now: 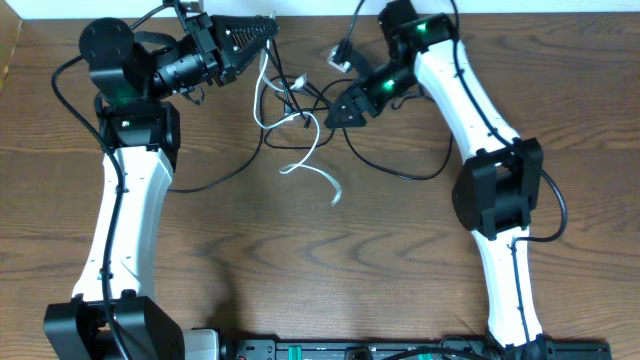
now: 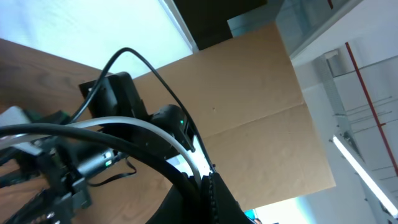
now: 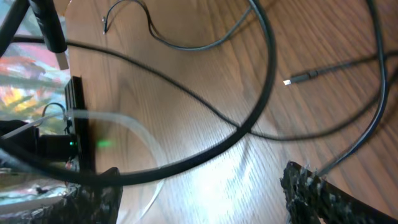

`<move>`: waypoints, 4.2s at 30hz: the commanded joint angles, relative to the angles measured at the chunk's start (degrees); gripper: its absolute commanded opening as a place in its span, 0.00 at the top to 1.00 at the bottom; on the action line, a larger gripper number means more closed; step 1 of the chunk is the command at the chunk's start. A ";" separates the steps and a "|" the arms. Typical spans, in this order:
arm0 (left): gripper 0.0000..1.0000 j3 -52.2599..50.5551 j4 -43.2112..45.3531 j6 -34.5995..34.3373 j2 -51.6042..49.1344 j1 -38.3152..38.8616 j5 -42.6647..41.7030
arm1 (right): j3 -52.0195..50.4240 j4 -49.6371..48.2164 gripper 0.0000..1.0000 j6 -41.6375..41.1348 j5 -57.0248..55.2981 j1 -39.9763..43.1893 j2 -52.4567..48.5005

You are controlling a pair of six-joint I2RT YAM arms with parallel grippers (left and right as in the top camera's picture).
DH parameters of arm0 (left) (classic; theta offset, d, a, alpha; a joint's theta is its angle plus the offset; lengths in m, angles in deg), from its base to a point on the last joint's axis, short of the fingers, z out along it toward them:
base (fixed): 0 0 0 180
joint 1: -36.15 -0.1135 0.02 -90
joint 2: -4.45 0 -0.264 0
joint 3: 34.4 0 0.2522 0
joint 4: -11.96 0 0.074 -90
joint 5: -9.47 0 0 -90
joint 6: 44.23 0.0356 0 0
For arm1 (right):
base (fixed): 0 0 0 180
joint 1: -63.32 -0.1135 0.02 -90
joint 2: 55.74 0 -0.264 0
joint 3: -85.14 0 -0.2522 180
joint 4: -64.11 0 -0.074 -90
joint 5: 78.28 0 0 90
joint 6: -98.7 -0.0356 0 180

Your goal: Untangle cables

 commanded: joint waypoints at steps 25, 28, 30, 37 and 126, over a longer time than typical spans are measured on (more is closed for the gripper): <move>0.93 0.96 0.70 -1.88 0.90 -0.66 -0.31 | 0.24 -8.46 0.99 15.76 -5.64 -6.19 3.10; 0.93 0.96 0.74 -1.46 0.90 -3.19 -0.31 | 0.26 -8.92 0.99 5.95 -12.81 -4.15 3.10; 0.93 0.96 0.72 -1.40 0.90 -5.46 -0.33 | 0.24 -8.72 0.99 -2.58 -18.36 -2.05 3.10; 0.93 0.96 0.63 4.20 0.90 -11.91 -0.92 | 0.26 -3.10 0.99 -25.53 -32.52 6.12 3.10; 0.43 0.96 -70.99 64.98 8.11 2.40 46.25 | -30.95 -7.82 0.66 -58.23 -46.49 -11.82 7.19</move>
